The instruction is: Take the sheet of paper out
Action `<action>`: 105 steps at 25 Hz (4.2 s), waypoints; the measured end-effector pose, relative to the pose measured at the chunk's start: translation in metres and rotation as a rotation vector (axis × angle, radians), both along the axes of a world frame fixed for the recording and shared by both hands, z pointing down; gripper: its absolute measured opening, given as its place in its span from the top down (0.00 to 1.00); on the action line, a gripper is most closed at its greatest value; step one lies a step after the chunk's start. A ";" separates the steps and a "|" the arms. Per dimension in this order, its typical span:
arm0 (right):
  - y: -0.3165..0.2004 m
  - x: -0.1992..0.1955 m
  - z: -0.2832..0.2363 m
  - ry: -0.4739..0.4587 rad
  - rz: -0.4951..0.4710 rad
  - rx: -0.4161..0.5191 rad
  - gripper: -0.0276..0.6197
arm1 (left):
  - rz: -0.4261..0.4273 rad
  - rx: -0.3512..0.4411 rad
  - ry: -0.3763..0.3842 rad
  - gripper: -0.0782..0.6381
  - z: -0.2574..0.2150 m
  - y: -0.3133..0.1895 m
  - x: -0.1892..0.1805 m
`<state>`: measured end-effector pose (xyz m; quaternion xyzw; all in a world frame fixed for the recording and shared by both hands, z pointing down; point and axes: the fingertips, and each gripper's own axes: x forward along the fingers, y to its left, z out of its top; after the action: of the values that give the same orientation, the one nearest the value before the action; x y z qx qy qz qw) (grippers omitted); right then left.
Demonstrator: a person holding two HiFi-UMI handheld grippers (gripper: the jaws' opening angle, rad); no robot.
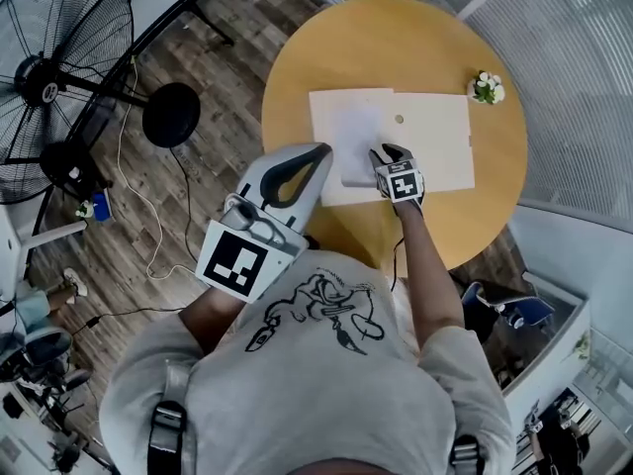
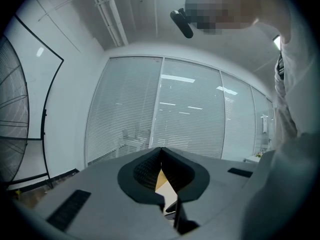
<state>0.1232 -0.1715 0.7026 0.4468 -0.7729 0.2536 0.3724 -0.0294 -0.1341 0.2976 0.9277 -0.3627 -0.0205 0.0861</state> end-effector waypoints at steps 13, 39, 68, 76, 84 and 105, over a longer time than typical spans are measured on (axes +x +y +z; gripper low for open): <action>-0.004 0.012 0.051 0.001 0.021 -0.133 0.71 | -0.012 -0.021 -0.009 0.86 0.011 -0.013 0.003; -0.004 0.007 0.081 0.074 -0.009 -0.196 0.78 | -0.047 -0.059 -0.023 0.86 0.023 -0.023 -0.001; 0.000 0.029 0.030 -0.020 0.085 -0.081 0.94 | -0.040 -0.027 -0.016 0.86 0.009 0.005 0.006; 0.003 0.036 0.008 -0.063 0.110 -0.037 0.94 | -0.037 -0.018 -0.016 0.86 0.003 0.015 0.012; 0.008 0.039 -0.012 -0.129 0.134 0.002 0.94 | -0.029 -0.007 -0.013 0.86 -0.002 0.025 0.020; 0.018 0.044 -0.082 -0.231 0.150 0.136 0.94 | -0.024 0.004 -0.037 0.86 -0.012 0.052 0.037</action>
<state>0.1677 -0.1534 0.6208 0.4955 -0.7904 0.2773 0.2299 0.0074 -0.0825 0.2851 0.9236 -0.3754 -0.0048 0.0773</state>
